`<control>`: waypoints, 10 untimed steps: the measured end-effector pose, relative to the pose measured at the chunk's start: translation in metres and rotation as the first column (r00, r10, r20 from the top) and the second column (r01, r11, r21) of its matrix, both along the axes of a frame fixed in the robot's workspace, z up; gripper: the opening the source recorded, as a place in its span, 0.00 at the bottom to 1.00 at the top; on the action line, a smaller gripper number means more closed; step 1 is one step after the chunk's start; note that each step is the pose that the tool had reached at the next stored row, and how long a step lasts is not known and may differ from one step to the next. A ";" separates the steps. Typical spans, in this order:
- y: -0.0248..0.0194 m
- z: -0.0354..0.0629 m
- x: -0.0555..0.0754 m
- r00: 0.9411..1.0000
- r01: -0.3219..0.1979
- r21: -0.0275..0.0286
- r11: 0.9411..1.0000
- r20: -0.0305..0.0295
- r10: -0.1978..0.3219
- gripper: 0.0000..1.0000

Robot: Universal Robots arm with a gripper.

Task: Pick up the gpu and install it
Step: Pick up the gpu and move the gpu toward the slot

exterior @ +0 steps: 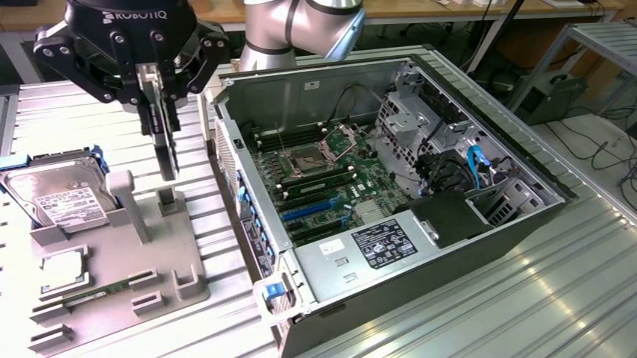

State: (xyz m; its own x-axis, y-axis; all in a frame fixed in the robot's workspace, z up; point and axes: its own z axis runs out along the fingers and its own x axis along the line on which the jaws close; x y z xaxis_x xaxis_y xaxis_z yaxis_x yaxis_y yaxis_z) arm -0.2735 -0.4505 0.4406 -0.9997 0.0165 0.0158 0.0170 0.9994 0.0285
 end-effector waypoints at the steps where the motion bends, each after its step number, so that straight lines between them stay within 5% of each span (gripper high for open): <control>1: 0.0000 0.0000 0.001 1.000 0.000 0.000 1.000 0.000 0.000 0.27; 10: 0.0000 0.0000 0.008 1.000 0.000 0.000 1.000 0.000 0.000 0.27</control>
State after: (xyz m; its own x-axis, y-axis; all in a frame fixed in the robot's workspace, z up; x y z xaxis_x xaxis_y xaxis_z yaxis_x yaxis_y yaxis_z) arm -0.2654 -0.4505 0.4406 -0.9997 0.0165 0.0159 0.0170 0.9995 0.0285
